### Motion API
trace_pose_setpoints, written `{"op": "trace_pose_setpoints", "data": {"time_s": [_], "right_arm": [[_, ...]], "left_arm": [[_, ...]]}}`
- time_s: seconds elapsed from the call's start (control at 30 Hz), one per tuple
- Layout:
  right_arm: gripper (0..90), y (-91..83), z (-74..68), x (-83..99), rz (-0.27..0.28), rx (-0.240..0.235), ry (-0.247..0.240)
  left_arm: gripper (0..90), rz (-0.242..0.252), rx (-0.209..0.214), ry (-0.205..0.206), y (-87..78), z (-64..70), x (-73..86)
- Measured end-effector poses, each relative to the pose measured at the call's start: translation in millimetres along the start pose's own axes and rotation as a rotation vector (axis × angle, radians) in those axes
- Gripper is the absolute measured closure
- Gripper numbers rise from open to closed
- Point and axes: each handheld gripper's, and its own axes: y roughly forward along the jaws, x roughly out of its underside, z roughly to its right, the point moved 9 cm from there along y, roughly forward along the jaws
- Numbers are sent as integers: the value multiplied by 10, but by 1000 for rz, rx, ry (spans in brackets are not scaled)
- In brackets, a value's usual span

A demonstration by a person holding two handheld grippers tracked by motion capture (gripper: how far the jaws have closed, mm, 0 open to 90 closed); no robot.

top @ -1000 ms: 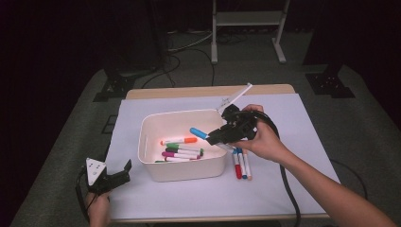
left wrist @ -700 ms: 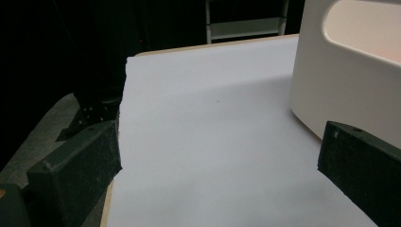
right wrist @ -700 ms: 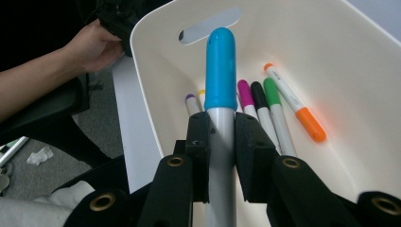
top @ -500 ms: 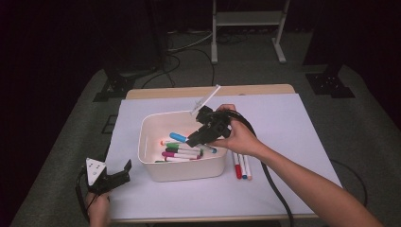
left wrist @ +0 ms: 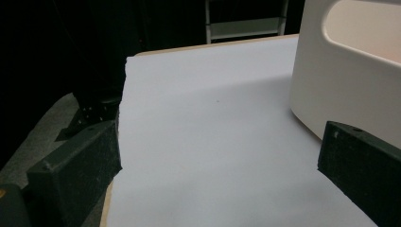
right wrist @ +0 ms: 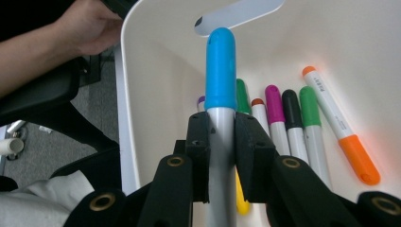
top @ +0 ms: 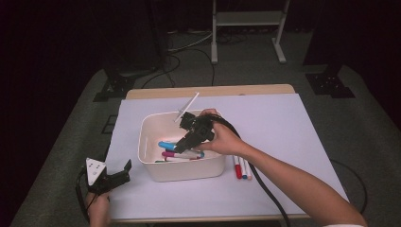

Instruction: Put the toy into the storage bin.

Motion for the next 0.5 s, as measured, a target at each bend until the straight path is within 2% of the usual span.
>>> {"op": "trace_pose_setpoints", "data": {"time_s": [0.07, 0.5], "right_arm": [[756, 63, 11, -6, -13, -2, -14], [756, 322, 59, -52, -65, -23, -28]], "left_arm": [[0, 0, 0, 1, 0, 0, 0], [0, -4, 0, -3, -2, -2, 2]]}}
